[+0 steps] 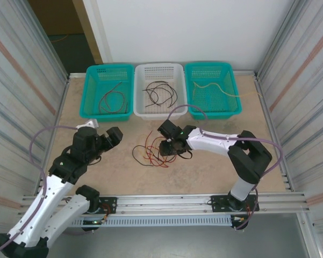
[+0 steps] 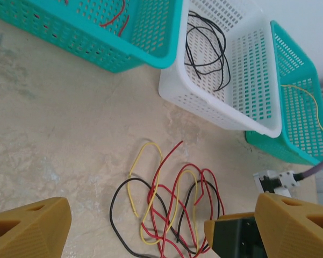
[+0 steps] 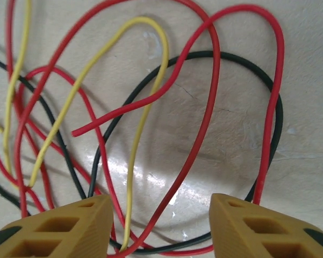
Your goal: Untangle the cables
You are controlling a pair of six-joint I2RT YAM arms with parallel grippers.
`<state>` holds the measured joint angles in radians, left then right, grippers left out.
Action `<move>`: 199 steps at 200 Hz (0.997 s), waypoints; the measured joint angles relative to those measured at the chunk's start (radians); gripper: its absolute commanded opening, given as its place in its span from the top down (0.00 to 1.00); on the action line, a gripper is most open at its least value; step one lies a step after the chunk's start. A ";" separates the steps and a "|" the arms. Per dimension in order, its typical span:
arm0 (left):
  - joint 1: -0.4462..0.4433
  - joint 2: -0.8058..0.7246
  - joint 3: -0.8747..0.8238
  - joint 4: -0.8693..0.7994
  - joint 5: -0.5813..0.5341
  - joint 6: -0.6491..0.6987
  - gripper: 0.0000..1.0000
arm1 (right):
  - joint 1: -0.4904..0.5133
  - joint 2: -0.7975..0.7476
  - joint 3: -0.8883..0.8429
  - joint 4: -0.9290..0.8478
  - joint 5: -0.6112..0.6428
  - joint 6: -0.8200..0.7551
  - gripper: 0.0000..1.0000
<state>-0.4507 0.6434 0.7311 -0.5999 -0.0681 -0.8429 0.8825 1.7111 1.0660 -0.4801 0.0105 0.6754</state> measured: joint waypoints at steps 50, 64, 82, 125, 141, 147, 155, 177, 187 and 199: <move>0.000 -0.005 -0.029 0.014 0.028 0.000 0.11 | -0.004 0.056 0.024 0.000 -0.014 0.026 0.88; 0.000 0.002 -0.032 0.022 0.035 0.000 0.12 | -0.008 0.056 0.026 0.000 -0.014 0.025 0.98; 0.000 0.013 -0.037 0.030 0.050 0.001 0.15 | -0.013 0.053 0.030 0.000 -0.010 0.024 1.00; 0.000 0.047 -0.076 0.109 0.139 0.008 0.31 | 0.019 -0.103 0.030 -0.012 0.053 -0.031 1.00; 0.000 0.067 -0.094 0.164 0.193 0.008 0.35 | 0.042 -0.193 0.034 -0.011 0.079 -0.062 1.00; 0.000 0.076 -0.100 0.185 0.212 0.008 0.37 | 0.049 -0.224 0.038 -0.011 0.088 -0.073 1.00; 0.000 0.089 -0.107 0.211 0.237 0.007 0.38 | 0.058 -0.255 0.040 -0.009 0.098 -0.086 1.00; -0.001 0.122 -0.130 0.281 0.293 0.000 0.38 | 0.077 -0.316 0.043 -0.005 0.125 -0.117 1.00; -0.007 0.134 -0.143 0.315 0.313 -0.004 0.37 | 0.085 -0.334 0.043 -0.002 0.135 -0.132 1.00; -0.027 0.148 -0.157 0.355 0.331 -0.011 0.36 | 0.096 -0.356 0.043 0.002 0.147 -0.139 0.99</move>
<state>-0.4774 0.7914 0.5743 -0.2447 0.2626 -0.8543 0.9787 1.3548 1.1091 -0.4782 0.1577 0.5362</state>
